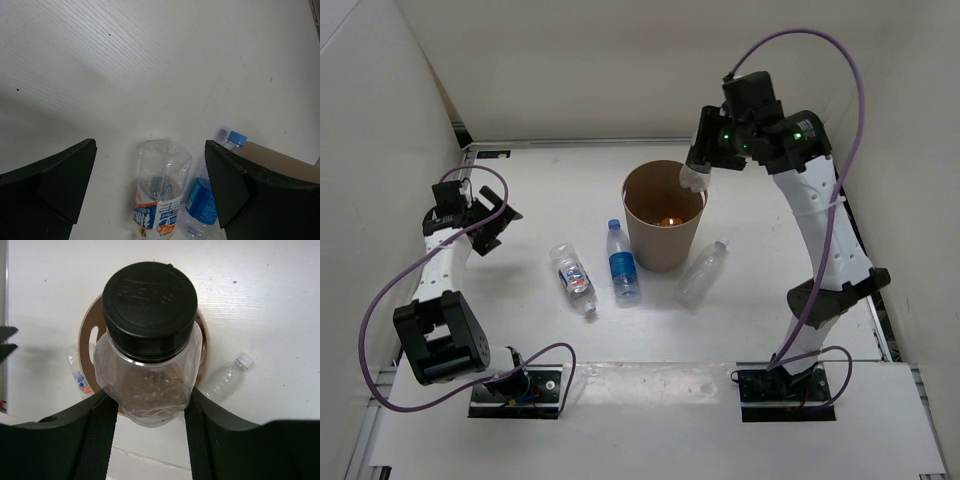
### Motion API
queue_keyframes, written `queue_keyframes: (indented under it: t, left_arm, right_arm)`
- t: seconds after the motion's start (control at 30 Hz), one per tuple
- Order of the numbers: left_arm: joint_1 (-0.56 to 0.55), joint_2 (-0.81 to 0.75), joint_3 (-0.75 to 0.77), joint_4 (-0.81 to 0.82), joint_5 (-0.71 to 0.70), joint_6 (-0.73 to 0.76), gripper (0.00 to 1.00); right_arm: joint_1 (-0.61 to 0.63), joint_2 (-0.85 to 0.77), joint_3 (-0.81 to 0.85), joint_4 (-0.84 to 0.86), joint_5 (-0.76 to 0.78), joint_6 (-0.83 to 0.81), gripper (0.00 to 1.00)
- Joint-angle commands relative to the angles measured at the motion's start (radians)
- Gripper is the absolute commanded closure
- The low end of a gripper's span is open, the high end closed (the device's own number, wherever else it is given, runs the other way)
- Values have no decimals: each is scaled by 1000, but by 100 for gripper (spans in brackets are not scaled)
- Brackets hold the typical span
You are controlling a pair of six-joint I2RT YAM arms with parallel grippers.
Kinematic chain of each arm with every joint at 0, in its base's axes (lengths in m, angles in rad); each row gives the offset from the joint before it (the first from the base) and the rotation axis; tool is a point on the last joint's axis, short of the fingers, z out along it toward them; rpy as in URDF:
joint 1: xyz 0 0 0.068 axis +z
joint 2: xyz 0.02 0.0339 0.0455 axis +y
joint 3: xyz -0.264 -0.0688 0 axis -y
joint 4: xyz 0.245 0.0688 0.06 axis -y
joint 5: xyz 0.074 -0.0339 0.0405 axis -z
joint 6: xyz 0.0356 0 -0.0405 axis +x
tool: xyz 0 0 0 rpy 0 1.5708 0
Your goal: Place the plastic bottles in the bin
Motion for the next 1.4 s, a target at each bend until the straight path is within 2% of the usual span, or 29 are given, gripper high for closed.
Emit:
queue_keyframes:
  t: [0.0,0.2,0.33,0.47,0.5,0.57,0.6,0.63,0.67,0.7,0.73,0.77,0.8,0.83,0.87,0.9,0.93,1.0,1.03,1.07,1.1,1.13,1.17,1.2,1.23,1.27,1.3,1.33,1.37]
  left_arm:
    - [3,-1,34,11,7,2,0]
    - [1,-9,22,13,8,7,0]
    - [1,-18,9,10,5,9,0]
    - [1,-32,-4,13,3,6,0]
    - [4,-33,-12,13,3,4,0]
    - [3,-35,-14,11,3,4,0]
    - [3,-33,-14,13,2,4,0]
    - [3,-32,-12,10,2,4,0]
    - [1,-33,-12,10,2,4,0]
    - [1,-30,-11,8,2,7,0]
    - [-1,-30,-7,10,2,7,0]
    - [4,-27,-6,8,2,9,0]
    - [1,-29,-6,10,0,9,0]
    - [3,-25,-4,10,2,9,0]
    - [3,-24,-3,8,0,9,0]
    - [-1,-21,-4,10,-1,6,0]
    - [4,-19,-4,7,2,6,0]
    - [1,-16,-3,8,5,7,0]
    - [3,-15,-1,8,2,9,0]
    - [3,-13,3,6,3,7,0]
    - [1,-10,5,8,3,9,0]
    - [4,-10,6,11,5,7,0]
    - [0,-9,8,11,5,7,0]
    - [1,-9,5,13,6,9,0]
    - [-1,-6,5,13,5,9,0]
    - [3,-4,3,10,8,7,0]
    - [1,-6,5,13,5,12,0]
    - [3,-6,5,11,5,12,0]
    - [3,-4,3,14,5,13,0]
  right_arm:
    - [68,19,30,25,83,-84,100]
    - [99,65,-37,-15,100,-87,100]
    - [41,90,-104,-35,-40,-47,100]
    - [62,93,-100,-40,0,-64,100]
    - [64,95,-94,-44,10,-69,96]
    - [83,102,-43,-61,39,-69,81]
    - [90,108,-26,-90,69,-80,68]
    - [96,108,16,-100,94,-83,63]
    - [108,99,62,-110,196,-104,58]
    - [135,92,96,-117,259,-130,43]
    - [152,81,98,-109,321,-144,21]
    - [198,11,65,-59,500,-185,10]
    - [212,-20,-36,28,567,-216,10]
    - [228,-51,-101,76,638,-190,10]
    - [252,-132,-287,147,804,-149,10]
    - [249,-202,-336,211,861,-99,10]
    - [234,-271,-377,269,732,-160,10]
    - [102,-348,-486,285,560,-137,10]
    - [14,-387,-502,238,492,-3,10]
    - [-89,-405,-558,217,458,41,10]
    - [-141,-457,-587,175,315,158,10]
    - [-273,-474,-656,172,251,182,10]
    - [-339,-493,-695,179,181,195,10]
    - [-511,-526,-782,196,46,221,10]
    - [-572,-546,-865,205,-96,224,10]
    - [-611,-551,-902,224,-129,220,10]
    - [-668,-560,-972,233,-250,212,10]
    - [-664,-560,-977,227,-277,180,10]
    - [-651,-560,-977,218,-235,172,10]
